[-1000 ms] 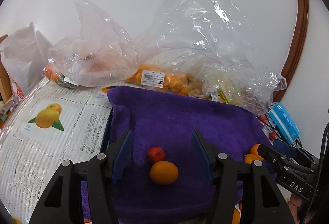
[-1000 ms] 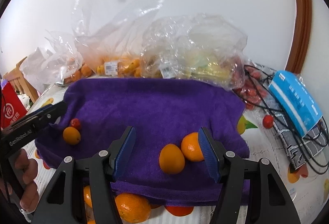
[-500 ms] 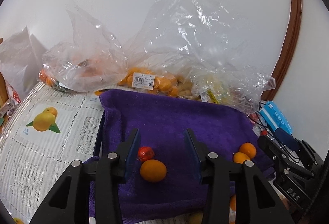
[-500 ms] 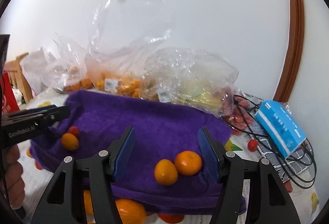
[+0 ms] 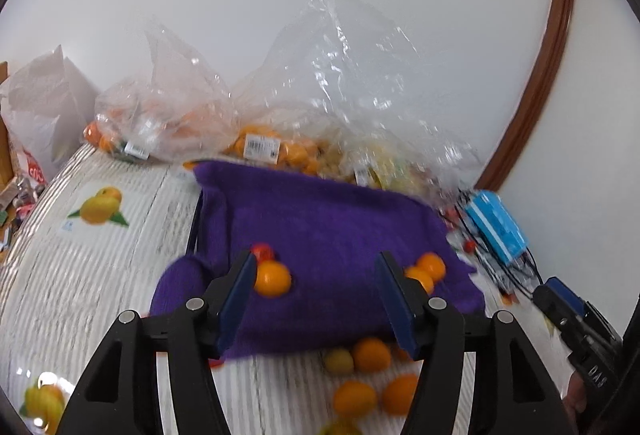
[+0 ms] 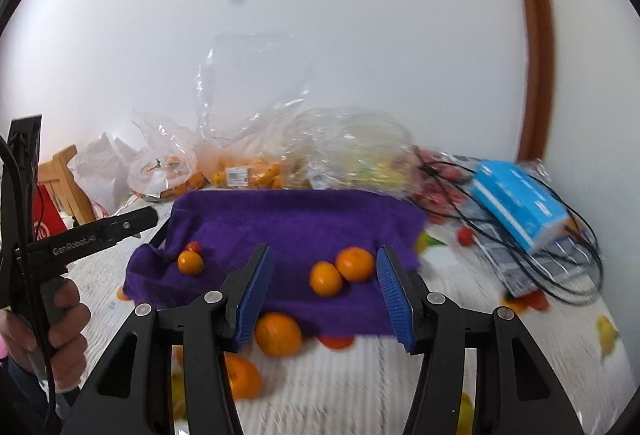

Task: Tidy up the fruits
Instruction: 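Withdraw both open grippers from the towel toward the loose fruit, then grasp a yellow-brown fruit with the right gripper while the left gripper grasps a large orange, then lift the yellow-brown fruit and large orange and carry both over the towel, then lower both fruits onto the purple towel and open both grippers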

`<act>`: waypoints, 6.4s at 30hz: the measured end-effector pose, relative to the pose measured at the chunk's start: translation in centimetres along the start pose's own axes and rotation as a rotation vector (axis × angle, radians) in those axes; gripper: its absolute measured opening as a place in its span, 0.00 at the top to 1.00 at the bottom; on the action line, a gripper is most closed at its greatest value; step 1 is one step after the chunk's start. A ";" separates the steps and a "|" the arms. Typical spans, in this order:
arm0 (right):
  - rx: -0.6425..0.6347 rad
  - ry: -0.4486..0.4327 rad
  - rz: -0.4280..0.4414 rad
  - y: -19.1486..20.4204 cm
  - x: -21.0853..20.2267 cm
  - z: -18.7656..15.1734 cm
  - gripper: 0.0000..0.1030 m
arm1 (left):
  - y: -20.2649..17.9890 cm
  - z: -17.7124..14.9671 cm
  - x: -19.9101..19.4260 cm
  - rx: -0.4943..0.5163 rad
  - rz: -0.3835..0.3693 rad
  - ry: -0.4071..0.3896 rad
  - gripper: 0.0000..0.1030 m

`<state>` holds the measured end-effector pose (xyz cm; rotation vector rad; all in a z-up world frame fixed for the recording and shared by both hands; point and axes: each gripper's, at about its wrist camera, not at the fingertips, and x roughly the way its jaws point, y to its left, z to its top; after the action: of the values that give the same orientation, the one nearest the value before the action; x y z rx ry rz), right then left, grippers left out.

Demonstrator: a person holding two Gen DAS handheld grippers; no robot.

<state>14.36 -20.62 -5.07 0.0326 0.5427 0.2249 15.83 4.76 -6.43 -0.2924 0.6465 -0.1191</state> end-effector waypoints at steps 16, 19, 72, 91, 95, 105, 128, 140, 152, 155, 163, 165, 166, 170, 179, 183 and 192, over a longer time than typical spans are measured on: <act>0.144 0.104 -0.059 -4.9 -6.1 -7.8 0.32 | 3.4 -6.7 -6.2 -0.011 0.082 0.068 0.31; 0.151 0.130 -0.087 -5.2 -5.4 -9.5 0.32 | 3.9 -7.8 -5.9 0.007 0.102 0.099 0.34; 0.133 0.328 -0.099 -5.7 2.8 -10.4 0.73 | -2.8 -10.2 2.2 0.164 -0.002 0.262 0.62; 0.168 0.322 -0.070 -6.4 2.7 -10.5 0.73 | -5.0 -9.1 5.3 0.206 0.022 0.256 0.68; 0.172 0.321 -0.067 -6.3 2.7 -10.5 0.73 | -4.6 -9.0 5.2 0.184 -0.003 0.255 0.68; 0.185 0.316 -0.061 -6.4 2.7 -10.4 0.74 | -2.8 -8.8 4.1 0.085 -0.090 0.207 0.68; 0.142 0.242 -0.128 -5.9 1.2 -10.1 0.74 | -1.5 -8.7 0.5 0.060 -0.077 0.071 0.68; 0.158 0.160 -0.060 -4.4 -0.7 -10.0 0.74 | 0.5 -8.8 -1.3 0.017 -0.061 0.029 0.68; 0.132 0.104 0.056 -1.0 -3.0 -6.7 0.74 | 2.3 -8.9 -2.9 -0.035 -0.049 0.010 0.68; 0.132 0.077 0.066 -0.5 -3.5 -5.7 0.74 | 2.9 -8.9 -3.3 -0.050 -0.050 0.019 0.68; 0.112 0.056 0.123 1.4 -3.3 -3.7 0.74 | 4.2 -7.3 -5.7 -0.085 -0.041 0.002 0.68; 0.099 0.052 0.128 1.8 -3.1 -3.2 0.74 | 4.2 -6.7 -6.1 -0.084 -0.047 -0.013 0.68; 0.091 0.047 0.131 2.0 -3.0 -3.0 0.74 | 4.1 -6.4 -6.2 -0.080 -0.045 -0.017 0.68; 0.076 0.025 0.134 2.6 -2.8 -2.1 0.74 | 3.6 -5.6 -6.5 -0.055 -0.031 -0.027 0.68; 0.050 -0.005 0.148 3.0 -1.4 0.3 0.74 | 2.8 -3.1 -6.3 -0.036 0.002 -0.056 0.68; 0.035 -0.031 0.146 2.9 -0.4 1.3 0.74 | 2.7 -2.3 -5.0 -0.035 0.017 -0.050 0.68; 0.077 -0.050 0.149 0.6 2.7 3.6 0.74 | 2.3 0.0 -1.8 -0.023 0.032 -0.040 0.68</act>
<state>18.36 -19.35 -3.30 0.1531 0.4992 0.3473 14.48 7.35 -6.11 -0.3057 0.6127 -0.0746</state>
